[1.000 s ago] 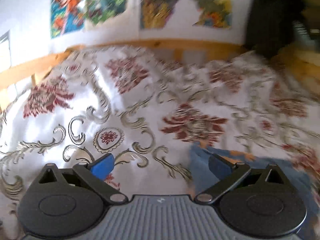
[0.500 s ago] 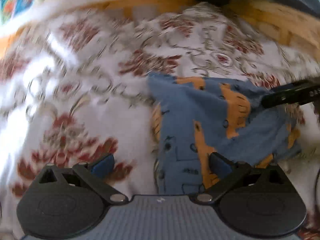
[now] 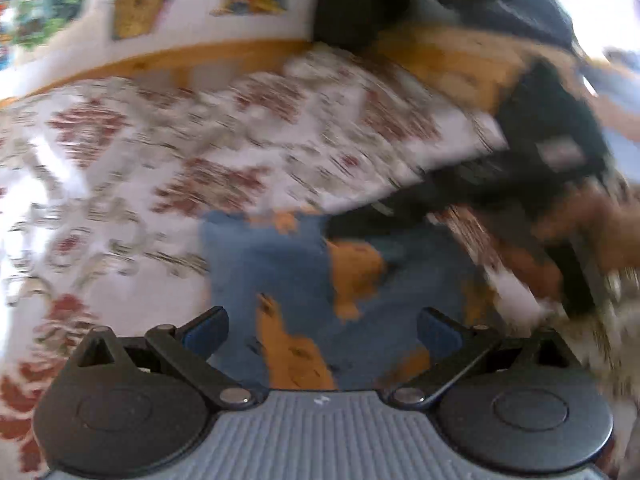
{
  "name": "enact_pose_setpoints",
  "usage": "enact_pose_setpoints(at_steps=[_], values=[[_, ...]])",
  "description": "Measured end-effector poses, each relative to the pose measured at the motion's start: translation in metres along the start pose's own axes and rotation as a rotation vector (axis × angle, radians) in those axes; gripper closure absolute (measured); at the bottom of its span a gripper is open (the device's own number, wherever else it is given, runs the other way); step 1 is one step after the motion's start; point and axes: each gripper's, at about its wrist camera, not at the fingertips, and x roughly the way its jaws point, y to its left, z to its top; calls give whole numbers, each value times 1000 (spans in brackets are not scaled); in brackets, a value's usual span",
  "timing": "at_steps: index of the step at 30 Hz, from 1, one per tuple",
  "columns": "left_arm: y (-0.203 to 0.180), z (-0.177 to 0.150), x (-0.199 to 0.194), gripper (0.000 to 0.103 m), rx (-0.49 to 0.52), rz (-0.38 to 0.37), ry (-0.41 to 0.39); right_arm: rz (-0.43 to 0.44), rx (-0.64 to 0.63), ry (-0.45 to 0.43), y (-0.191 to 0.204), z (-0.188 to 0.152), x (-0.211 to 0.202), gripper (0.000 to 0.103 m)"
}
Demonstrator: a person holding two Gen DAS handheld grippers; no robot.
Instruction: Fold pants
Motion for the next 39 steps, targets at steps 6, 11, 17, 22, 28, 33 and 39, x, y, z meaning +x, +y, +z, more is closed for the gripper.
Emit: enact_pose_setpoints(at_steps=[6,11,17,22,28,33,39], values=[[-10,-18,8,0,125,37,103,-165,80,-109,-15,8,-25,20],[12,-21,-13,0,-13,43,157,-272,130,-177,-20,15,-65,13],[48,-2,-27,0,-204,34,131,-268,253,-65,-30,2,-84,2],[71,29,0,0,-341,-54,271,-146,308,41,-33,-4,-83,1],[78,56,20,0,-302,-73,297,-165,274,167,-29,-10,-68,1],[78,65,44,0,-237,-62,337,-148,294,136,-35,-12,-67,1],[77,59,59,0,-194,-58,361,-149,322,7,-50,-7,-70,1]])
